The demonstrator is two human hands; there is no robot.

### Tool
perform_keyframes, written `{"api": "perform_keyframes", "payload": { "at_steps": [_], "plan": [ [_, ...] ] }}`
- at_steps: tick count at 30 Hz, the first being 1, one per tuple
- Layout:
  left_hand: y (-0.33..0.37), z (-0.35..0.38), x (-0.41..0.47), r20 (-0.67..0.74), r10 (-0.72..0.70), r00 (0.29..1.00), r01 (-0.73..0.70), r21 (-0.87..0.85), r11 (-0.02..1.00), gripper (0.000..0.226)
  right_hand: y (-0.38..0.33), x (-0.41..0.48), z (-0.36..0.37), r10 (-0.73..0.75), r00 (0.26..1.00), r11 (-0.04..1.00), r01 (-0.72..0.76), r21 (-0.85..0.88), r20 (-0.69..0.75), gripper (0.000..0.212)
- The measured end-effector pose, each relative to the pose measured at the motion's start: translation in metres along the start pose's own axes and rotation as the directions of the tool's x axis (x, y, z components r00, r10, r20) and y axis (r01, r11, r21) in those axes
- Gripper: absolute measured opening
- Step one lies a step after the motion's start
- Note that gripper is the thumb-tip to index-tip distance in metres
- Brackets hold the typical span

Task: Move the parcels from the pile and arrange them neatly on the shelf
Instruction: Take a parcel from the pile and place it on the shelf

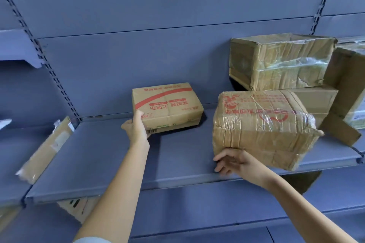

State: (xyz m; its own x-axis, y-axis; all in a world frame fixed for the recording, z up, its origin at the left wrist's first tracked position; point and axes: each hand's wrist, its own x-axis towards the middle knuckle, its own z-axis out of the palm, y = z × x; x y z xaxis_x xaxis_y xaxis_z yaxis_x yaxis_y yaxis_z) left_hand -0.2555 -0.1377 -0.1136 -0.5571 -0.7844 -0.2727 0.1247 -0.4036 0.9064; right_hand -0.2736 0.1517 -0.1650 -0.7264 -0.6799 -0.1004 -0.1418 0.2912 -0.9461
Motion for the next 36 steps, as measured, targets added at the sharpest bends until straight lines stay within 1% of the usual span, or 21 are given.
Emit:
{"api": "perform_keyframes", "payload": {
  "at_steps": [3, 6, 10, 11, 13, 15, 16, 17, 18, 20, 22, 25, 26, 27, 29, 30, 31, 32, 34, 35, 36],
  "plan": [
    [0.01, -0.029, -0.014, -0.058, 0.03, 0.998, -0.035, -0.081, 0.996, 0.031, -0.001, 0.01, 0.003, -0.015, 0.999, 0.997, 0.011, 0.079, 0.047, 0.022],
    [0.013, -0.055, -0.03, -0.08, 0.069, 0.994, -0.077, -0.104, 0.992, 0.028, -0.009, 0.021, 0.01, 0.02, 1.0, 0.999, -0.021, 0.048, 0.009, 0.022],
    [0.006, -0.087, -0.057, -0.098, 0.09, 0.991, -0.101, -0.114, 0.988, 0.026, -0.024, 0.025, 0.026, 0.015, 1.0, 0.982, -0.01, 0.187, -0.023, 0.02],
    [0.004, -0.094, -0.065, -0.094, 0.095, 0.991, -0.106, -0.12, 0.987, 0.031, -0.028, 0.025, 0.029, 0.001, 1.0, 0.977, 0.004, 0.214, -0.023, 0.024],
    [-0.002, -0.107, -0.078, -0.092, 0.105, 0.99, -0.115, -0.117, 0.986, 0.038, -0.038, 0.023, 0.037, -0.024, 1.0, 0.958, 0.022, 0.285, 0.003, 0.044],
    [-0.01, -0.116, -0.092, -0.086, 0.106, 0.991, -0.116, -0.126, 0.985, 0.029, -0.047, 0.019, 0.044, -0.012, 0.998, 0.926, -0.011, 0.377, 0.058, 0.075],
    [-0.014, -0.119, -0.098, -0.07, 0.101, 0.992, -0.111, -0.142, 0.984, 0.026, -0.051, 0.016, 0.048, -0.019, 0.997, 0.916, -0.015, 0.4, 0.081, 0.087],
    [-0.019, -0.121, -0.104, -0.043, 0.095, 0.995, -0.101, -0.166, 0.981, 0.027, -0.053, 0.013, 0.051, -0.041, 0.995, 0.915, 0.001, 0.402, 0.091, 0.091],
    [-0.023, -0.122, -0.109, -0.011, 0.09, 0.996, -0.091, -0.182, 0.979, 0.033, -0.054, 0.009, 0.054, -0.064, 0.995, 0.915, 0.025, 0.403, 0.083, 0.086],
    [-0.028, -0.124, -0.12, 0.064, 0.08, 0.995, -0.067, -0.185, 0.98, 0.047, -0.055, 0.003, 0.055, -0.08, 0.997, 0.904, 0.066, 0.422, 0.014, 0.064],
    [-0.03, -0.125, -0.128, 0.139, 0.059, 0.989, -0.038, -0.149, 0.988, 0.047, -0.055, -0.004, 0.05, -0.081, 0.996, 0.887, 0.091, 0.452, -0.042, 0.052],
    [-0.024, -0.127, -0.132, 0.25, 0.026, 0.968, -0.015, -0.046, 0.999, 0.039, -0.058, -0.019, 0.041, -0.15, 0.981, 0.869, 0.191, 0.456, -0.126, 0.05],
    [-0.02, -0.127, -0.133, 0.301, 0.02, 0.954, -0.017, -0.014, 1.0, 0.04, -0.061, -0.026, 0.039, -0.173, 0.973, 0.855, 0.225, 0.468, -0.152, 0.052],
    [-0.016, -0.127, -0.134, 0.338, 0.012, 0.941, -0.017, 0.011, 1.0, 0.049, -0.063, -0.032, 0.039, -0.186, 0.967, 0.837, 0.249, 0.488, -0.175, 0.054],
    [-0.009, -0.132, -0.135, 0.377, -0.015, 0.926, 0.003, 0.032, 0.999, 0.08, -0.067, -0.042, 0.04, -0.188, 0.956, 0.796, 0.282, 0.535, -0.223, 0.059],
    [-0.006, -0.135, -0.136, 0.386, -0.023, 0.922, 0.015, 0.024, 1.0, 0.083, -0.069, -0.045, 0.042, -0.181, 0.952, 0.775, 0.292, 0.56, -0.246, 0.061],
    [-0.005, -0.139, -0.137, 0.402, -0.033, 0.915, 0.024, 0.027, 0.999, 0.077, -0.07, -0.048, 0.044, -0.174, 0.947, 0.749, 0.306, 0.587, -0.272, 0.062],
    [-0.006, -0.143, -0.137, 0.445, -0.049, 0.894, 0.028, 0.054, 0.998, 0.067, -0.07, -0.05, 0.047, -0.162, 0.94, 0.723, 0.32, 0.613, -0.299, 0.062],
    [-0.008, -0.152, -0.141, 0.579, -0.095, 0.81, 0.013, 0.144, 0.989, 0.044, -0.071, -0.057, 0.056, -0.129, 0.925, 0.696, 0.341, 0.632, -0.356, 0.055],
    [-0.009, -0.156, -0.144, 0.627, -0.107, 0.771, -0.006, 0.175, 0.984, 0.036, -0.069, -0.061, 0.06, -0.105, 0.917, 0.694, 0.344, 0.633, -0.384, 0.052],
    [-0.01, -0.159, -0.147, 0.646, -0.101, 0.757, -0.022, 0.179, 0.984, 0.033, -0.067, -0.064, 0.064, -0.071, 0.912, 0.696, 0.336, 0.634, -0.405, 0.053]
  ]
}}
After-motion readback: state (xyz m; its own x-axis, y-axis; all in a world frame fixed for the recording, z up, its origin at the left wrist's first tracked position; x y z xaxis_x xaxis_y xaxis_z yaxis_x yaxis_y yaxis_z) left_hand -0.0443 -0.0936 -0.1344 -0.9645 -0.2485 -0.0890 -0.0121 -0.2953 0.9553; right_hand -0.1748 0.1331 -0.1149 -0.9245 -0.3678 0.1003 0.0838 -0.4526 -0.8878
